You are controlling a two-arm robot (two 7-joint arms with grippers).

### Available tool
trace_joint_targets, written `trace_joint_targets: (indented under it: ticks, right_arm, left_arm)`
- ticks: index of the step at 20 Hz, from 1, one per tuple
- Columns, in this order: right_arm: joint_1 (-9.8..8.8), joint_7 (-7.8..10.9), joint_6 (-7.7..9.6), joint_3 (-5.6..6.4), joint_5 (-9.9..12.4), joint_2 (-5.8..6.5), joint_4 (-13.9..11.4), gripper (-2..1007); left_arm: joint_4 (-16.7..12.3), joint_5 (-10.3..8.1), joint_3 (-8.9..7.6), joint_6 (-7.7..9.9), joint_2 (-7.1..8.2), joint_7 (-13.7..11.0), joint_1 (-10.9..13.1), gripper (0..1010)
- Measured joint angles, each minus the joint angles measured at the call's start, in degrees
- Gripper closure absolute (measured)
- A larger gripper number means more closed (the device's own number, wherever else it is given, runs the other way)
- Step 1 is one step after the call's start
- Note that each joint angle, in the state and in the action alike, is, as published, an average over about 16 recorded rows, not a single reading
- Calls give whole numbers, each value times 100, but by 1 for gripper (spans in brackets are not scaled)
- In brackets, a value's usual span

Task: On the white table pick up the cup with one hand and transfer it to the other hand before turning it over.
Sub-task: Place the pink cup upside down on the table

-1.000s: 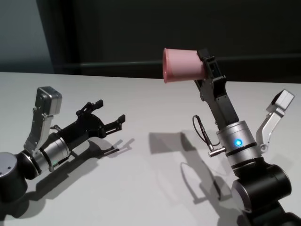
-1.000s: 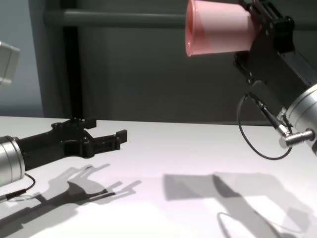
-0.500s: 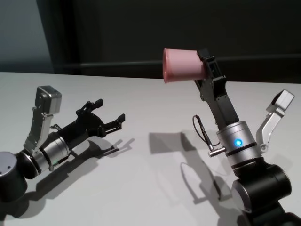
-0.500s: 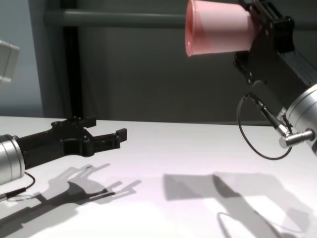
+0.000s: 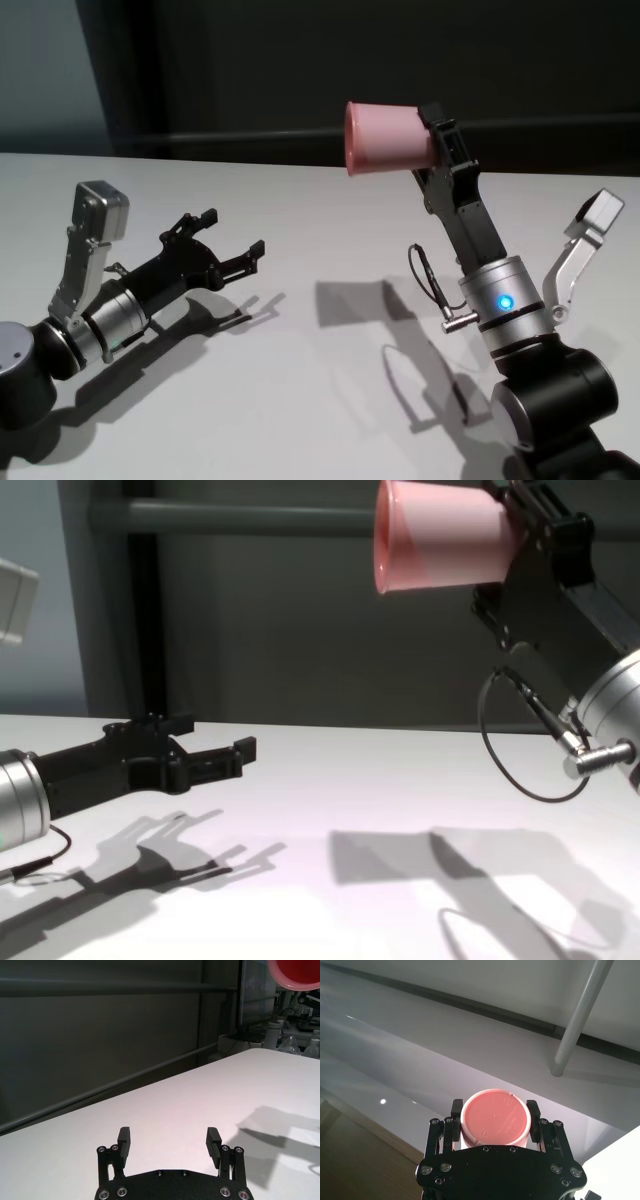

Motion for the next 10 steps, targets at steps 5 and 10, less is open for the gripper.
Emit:
trace_joint_targets:
  ticks: [5, 10]
  right_arm:
    - [-12, -73, -57, -24, -8, 26, -21, 269]
    - [-55, -226, -191, -68, -66, 98, -107, 269]
  left_arm:
    - [-3, -4, 1, 0, 2, 4, -2, 9]
    - [-5, -7, 2, 0, 4, 7, -3, 9]
